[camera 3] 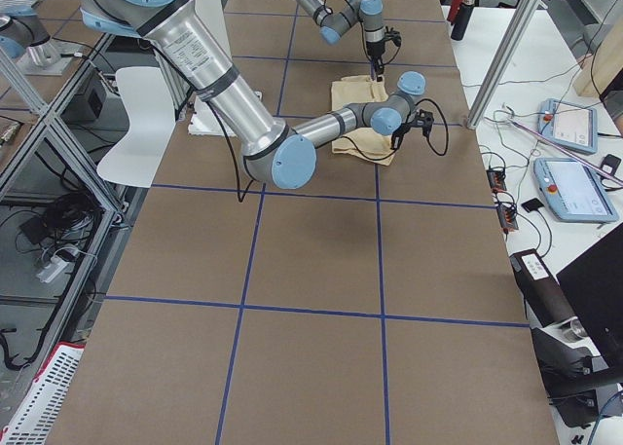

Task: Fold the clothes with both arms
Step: 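Release the hem at the collar and raise both grippers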

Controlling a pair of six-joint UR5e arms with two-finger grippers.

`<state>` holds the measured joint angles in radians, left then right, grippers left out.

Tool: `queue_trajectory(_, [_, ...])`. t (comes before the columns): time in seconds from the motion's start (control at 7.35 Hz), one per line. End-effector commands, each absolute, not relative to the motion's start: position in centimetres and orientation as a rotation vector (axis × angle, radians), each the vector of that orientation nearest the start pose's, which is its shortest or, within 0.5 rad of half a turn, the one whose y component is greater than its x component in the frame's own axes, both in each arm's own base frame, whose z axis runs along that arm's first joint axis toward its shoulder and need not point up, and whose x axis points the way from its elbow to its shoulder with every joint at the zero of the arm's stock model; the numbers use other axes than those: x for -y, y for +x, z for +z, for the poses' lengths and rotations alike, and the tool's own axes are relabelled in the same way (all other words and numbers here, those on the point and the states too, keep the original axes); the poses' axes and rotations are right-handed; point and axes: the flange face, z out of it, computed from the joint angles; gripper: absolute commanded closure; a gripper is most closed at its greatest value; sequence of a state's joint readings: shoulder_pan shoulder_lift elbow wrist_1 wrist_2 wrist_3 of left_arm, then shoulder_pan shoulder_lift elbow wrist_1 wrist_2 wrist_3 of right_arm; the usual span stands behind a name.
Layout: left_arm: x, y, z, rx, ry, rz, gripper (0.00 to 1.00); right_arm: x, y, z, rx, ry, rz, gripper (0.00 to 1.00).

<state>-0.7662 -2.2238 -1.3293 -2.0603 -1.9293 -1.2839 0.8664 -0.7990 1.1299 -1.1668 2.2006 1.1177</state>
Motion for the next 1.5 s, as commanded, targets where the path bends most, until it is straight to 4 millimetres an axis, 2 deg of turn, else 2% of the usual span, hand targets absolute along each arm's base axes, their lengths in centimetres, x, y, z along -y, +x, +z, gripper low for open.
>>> queue_trajectory(0.0, [59.3,47.3,32.2,-0.939,0.162,-0.283,0.02,64.9,-45.9,33.8,0.943,-0.025,0.135,0.01])
queue_trajectory(0.14, [59.1,47.0,31.9,-0.937,0.162,-0.284,0.01,64.9,-45.5,33.1,0.958,-0.018,0.129,0.00])
queue_trajectory(0.27, [59.3,46.4,31.8,-0.917,0.154,-0.294,0.01,64.0,-44.8,32.4,0.988,-0.022,0.113,0.00])
queue_trajectory(0.41, [59.8,45.0,30.9,-0.906,0.157,-0.308,0.01,62.0,-43.5,33.0,1.015,-0.034,0.098,0.00])
queue_trajectory(0.54, [59.6,44.5,30.0,-0.898,0.153,-0.311,0.01,59.4,-42.0,34.0,1.029,-0.034,0.092,0.00])
queue_trajectory(0.68, [59.5,44.4,29.7,-0.898,0.153,-0.311,0.01,56.0,-41.8,34.8,1.036,-0.043,0.071,0.00])
queue_trajectory(0.82, [59.4,44.4,29.9,-0.897,0.152,-0.312,0.01,53.6,-42.4,34.6,1.044,-0.065,0.082,0.00])
queue_trajectory(0.95, [59.3,44.2,29.9,-0.898,0.153,-0.311,0.01,51.6,-44.0,33.5,1.047,-0.081,0.114,0.01])
queue_trajectory(1.09, [59.2,44.0,29.5,-0.906,0.156,-0.315,0.01,49.6,-46.8,33.5,1.023,-0.071,0.115,0.01])
queue_trajectory(1.36, [59.0,43.6,29.0,-0.916,0.163,-0.320,0.01,48.4,-48.1,34.1,1.004,-0.084,0.103,0.01])
